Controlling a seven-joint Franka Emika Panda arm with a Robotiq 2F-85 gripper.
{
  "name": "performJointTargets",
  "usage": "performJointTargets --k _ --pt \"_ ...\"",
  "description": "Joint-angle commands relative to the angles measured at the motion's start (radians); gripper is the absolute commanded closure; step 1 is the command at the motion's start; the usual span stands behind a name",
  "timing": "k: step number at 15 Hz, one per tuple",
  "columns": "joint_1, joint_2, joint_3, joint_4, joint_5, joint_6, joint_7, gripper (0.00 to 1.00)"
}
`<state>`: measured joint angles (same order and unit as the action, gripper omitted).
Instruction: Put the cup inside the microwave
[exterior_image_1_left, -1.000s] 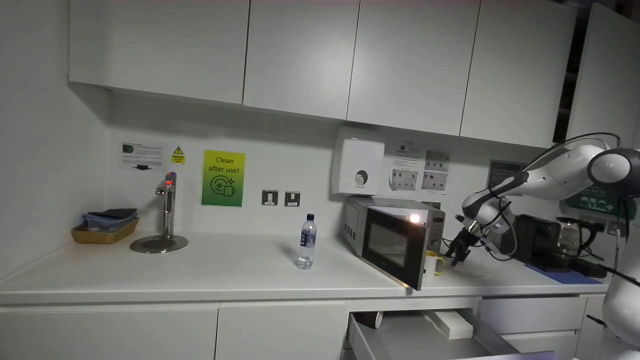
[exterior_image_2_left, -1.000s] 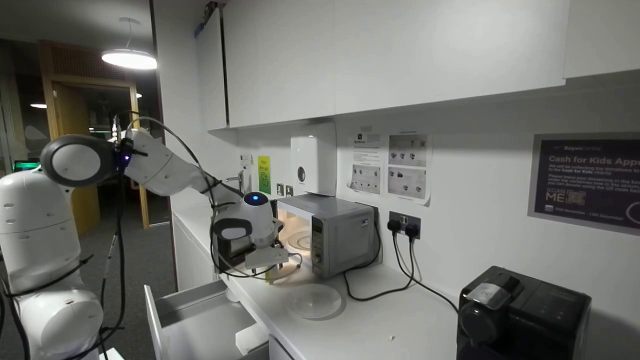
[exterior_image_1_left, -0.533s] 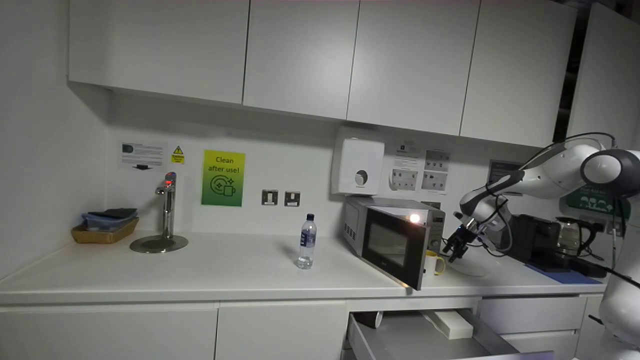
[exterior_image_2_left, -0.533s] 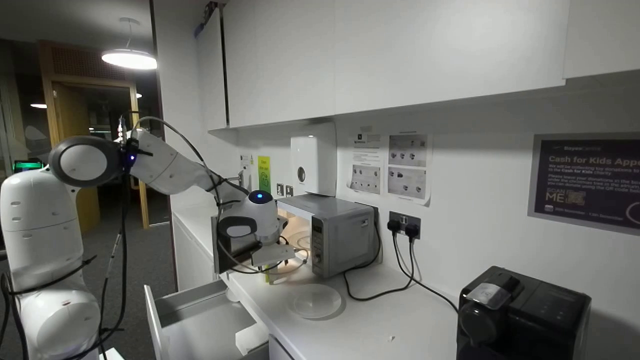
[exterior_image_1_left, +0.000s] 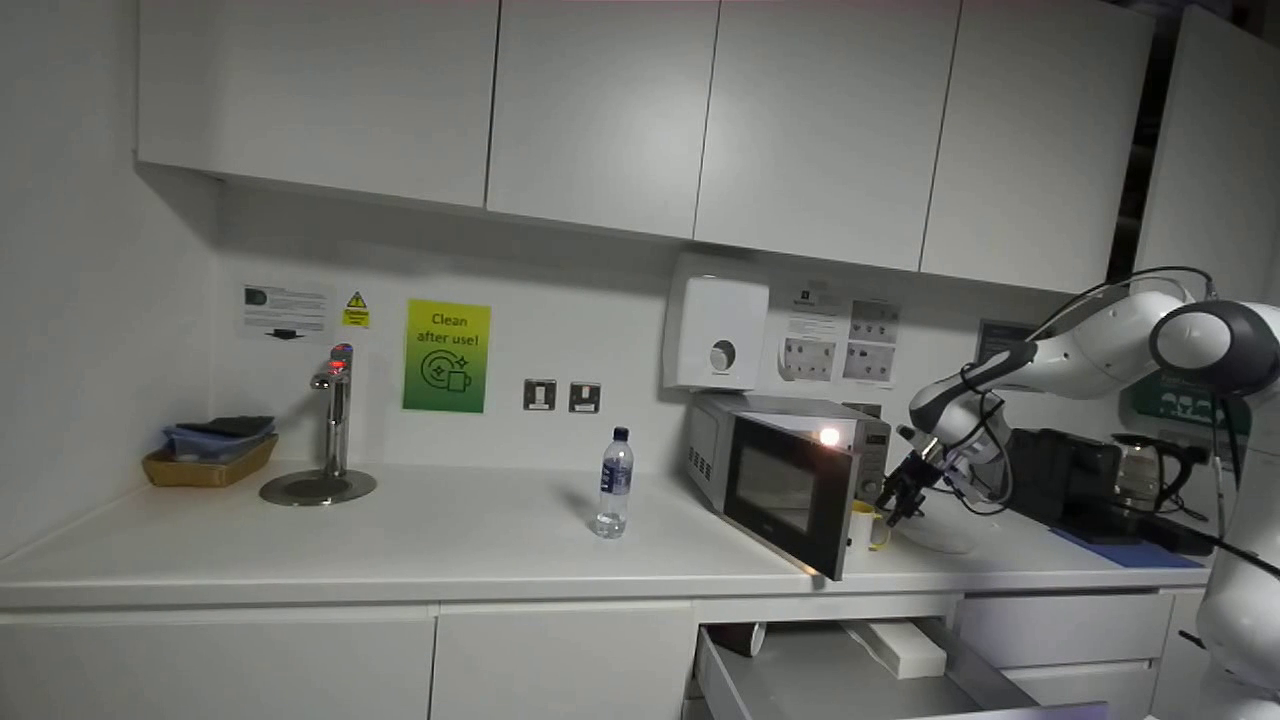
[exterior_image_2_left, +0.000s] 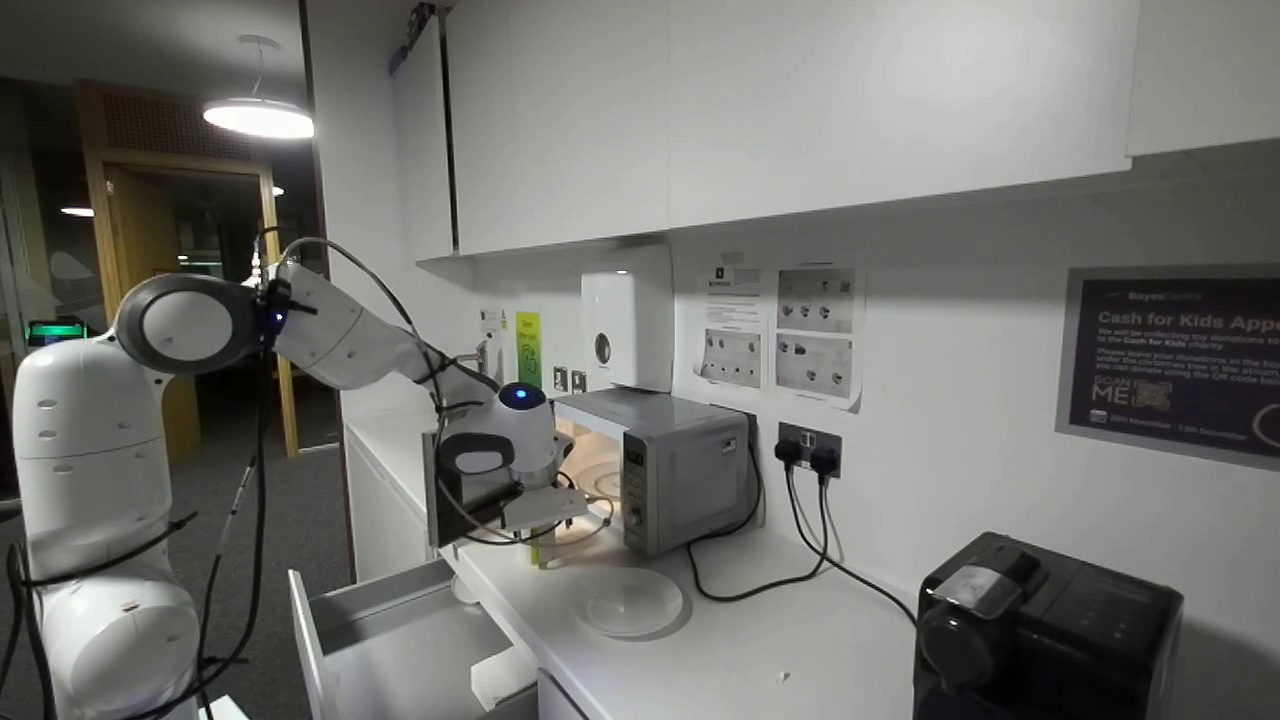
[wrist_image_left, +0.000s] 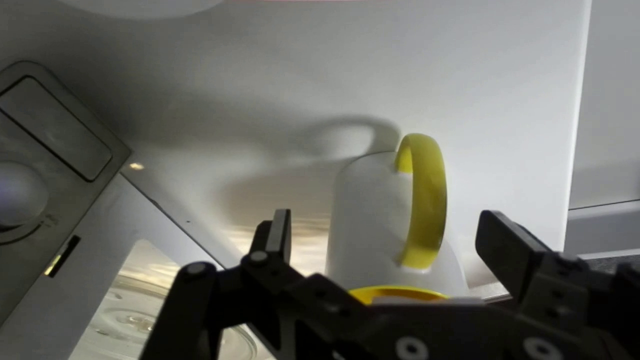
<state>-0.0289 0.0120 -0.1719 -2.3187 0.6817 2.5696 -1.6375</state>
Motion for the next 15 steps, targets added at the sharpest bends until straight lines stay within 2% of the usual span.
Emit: performJointTargets --k 1,2,4,5,7,14,15 --pt "-0.032 0.016 0.031 0.026 0.037 -0.017 -0.044 0.00" --pt "-0.032 0.014 0.033 0.024 0.032 -0.021 -0.036 0.03" --pt "-0.033 0.009 0.035 0.024 0.024 -0.027 -0.026 0.28" --pt "-0.033 0.003 0.036 0.023 0.015 -0.036 -0.012 0.30" --pt "-0.032 -0.005 0.039 0.020 0.005 -0.039 0.008 0.43" --pt "-0.029 -0.023 0.043 0.012 -0.020 -0.031 0.042 0.99" --pt "-0.029 -0.023 0.043 0.011 -0.021 -0.031 0.050 1.00"
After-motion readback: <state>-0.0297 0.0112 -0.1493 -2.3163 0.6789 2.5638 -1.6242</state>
